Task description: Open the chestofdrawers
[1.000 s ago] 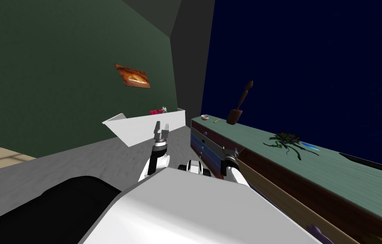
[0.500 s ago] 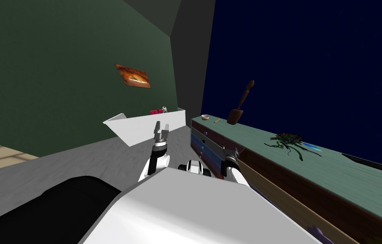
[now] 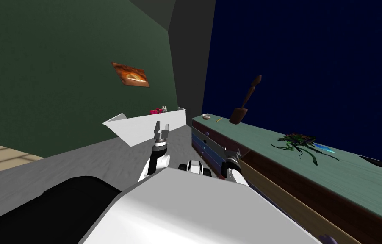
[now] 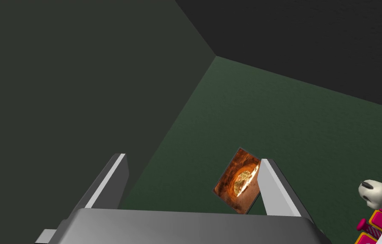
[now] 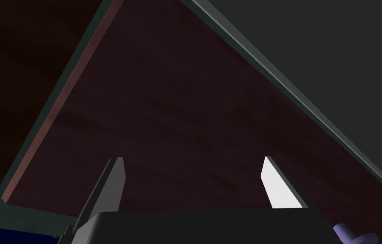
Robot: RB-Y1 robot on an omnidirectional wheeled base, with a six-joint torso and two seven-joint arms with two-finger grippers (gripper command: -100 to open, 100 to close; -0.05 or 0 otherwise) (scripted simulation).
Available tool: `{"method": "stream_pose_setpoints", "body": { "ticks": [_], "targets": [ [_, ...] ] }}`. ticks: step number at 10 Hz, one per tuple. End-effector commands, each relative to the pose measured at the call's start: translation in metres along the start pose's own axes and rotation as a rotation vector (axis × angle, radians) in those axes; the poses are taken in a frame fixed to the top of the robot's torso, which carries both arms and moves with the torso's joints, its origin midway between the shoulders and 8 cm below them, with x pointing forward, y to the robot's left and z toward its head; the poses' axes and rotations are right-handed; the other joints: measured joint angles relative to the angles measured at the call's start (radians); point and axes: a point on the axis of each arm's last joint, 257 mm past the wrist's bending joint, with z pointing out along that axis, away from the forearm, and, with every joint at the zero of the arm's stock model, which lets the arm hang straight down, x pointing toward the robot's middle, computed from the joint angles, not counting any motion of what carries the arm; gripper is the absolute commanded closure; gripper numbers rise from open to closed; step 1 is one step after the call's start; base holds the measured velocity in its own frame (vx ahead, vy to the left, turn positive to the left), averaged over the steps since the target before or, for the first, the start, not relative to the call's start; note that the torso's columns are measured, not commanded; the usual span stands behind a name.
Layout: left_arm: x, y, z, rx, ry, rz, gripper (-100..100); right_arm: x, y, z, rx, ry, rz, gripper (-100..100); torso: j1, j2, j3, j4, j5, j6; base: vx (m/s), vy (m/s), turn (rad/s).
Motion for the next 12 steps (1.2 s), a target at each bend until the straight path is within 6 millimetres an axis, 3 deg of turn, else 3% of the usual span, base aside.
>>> {"method": "stream_pose_setpoints", "body": {
  "ticks": [1,3,12],
  "targets": [
    [0.0,0.0,0.0,0.0,0.0,0.0,0,0.001,0.001,-0.002,0.0,-0.011,-0.073,-100,0.0,0.006,0.004,0.003,0.001,0.0,0.11,0.117,-0.021],
    [0.0,0.0,0.0,0.0,0.0,0.0,0,0.005,-0.005,-0.005,0.015,-0.013,-0.136,-100,0.001,0.008,0.004,0.006,0.003,-0.004,0.089,0.103,0.025],
    [0.0,0.0,0.0,0.0,0.0,0.0,0,0.022,-0.031,-0.021,0.084,-0.023,-0.449,-100,0.009,0.029,0.014,0.012,0.01,0.01,0.11,0.123,0.023]
  ]
}}
